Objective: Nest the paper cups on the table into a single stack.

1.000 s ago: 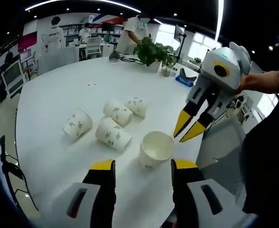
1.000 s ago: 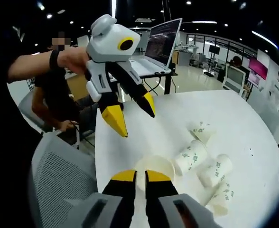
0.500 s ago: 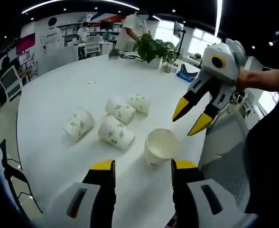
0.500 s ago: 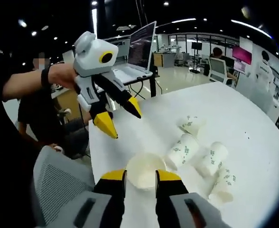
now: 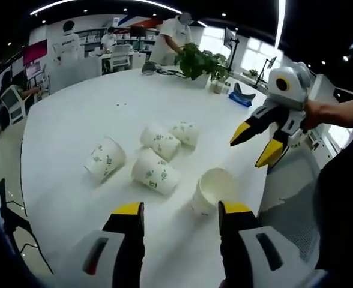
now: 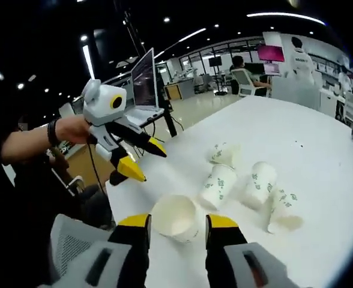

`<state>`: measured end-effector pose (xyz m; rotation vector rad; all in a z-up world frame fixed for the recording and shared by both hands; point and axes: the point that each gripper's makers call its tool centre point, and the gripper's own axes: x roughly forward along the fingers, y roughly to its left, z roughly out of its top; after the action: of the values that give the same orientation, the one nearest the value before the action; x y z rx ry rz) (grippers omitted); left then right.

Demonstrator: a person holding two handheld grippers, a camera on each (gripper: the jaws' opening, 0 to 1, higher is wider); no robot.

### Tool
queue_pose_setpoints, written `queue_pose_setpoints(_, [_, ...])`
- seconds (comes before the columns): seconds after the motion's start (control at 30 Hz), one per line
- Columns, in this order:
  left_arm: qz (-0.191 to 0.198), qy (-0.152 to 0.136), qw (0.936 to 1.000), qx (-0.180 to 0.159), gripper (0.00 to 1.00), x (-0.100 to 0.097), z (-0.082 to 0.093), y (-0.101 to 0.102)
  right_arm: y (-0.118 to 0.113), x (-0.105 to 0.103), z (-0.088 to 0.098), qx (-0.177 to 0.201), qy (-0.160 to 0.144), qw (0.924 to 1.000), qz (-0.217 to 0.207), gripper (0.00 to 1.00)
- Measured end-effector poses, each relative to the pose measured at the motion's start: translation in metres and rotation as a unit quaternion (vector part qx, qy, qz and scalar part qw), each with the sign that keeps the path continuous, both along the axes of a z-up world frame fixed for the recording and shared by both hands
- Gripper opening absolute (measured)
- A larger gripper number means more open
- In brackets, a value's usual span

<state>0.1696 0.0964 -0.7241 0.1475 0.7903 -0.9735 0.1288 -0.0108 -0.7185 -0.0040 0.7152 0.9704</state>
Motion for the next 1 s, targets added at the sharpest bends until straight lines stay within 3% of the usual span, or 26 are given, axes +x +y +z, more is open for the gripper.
queue_pose_setpoints(0.13, [0.001,-0.003,1.0000,0.007,0.48,0.007,-0.003,-0.001,-0.007,0.000,-0.001,0.012,0.008,0.9997,-0.021,0.38])
queue_pose_setpoints(0.37, [0.005,-0.020,0.9996,0.019,0.53,0.036,-0.007,-0.002,-0.024,0.000,-0.013,0.014,0.023,0.9985,-0.047,0.42])
queue_pose_setpoints(0.47, [-0.002,-0.042,0.9976,0.054,0.52,0.055,-0.012,0.006,-0.030,0.000,-0.013,0.022,0.026,0.9976,-0.060,0.42])
queue_pose_setpoints(0.67, [0.007,-0.066,0.9956,0.065,0.52,0.093,-0.011,0.008,-0.039,0.002,-0.015,0.025,0.029,0.9962,-0.078,0.43])
queue_pose_setpoints(0.83, [-0.002,-0.095,0.9896,0.108,0.53,0.129,-0.023,0.012,-0.047,-0.001,-0.015,0.032,0.033,0.9941,-0.098,0.43])
queue_pose_setpoints(0.97, [-0.038,-0.114,0.9813,0.150,0.53,0.144,-0.029,0.009,-0.055,-0.003,-0.018,0.028,0.038,0.9931,-0.107,0.43])
queue_pose_setpoints(1.0, [-0.054,-0.119,0.9767,0.170,0.53,0.151,-0.037,0.009,-0.056,-0.004,-0.019,0.028,0.039,0.9929,-0.109,0.43])
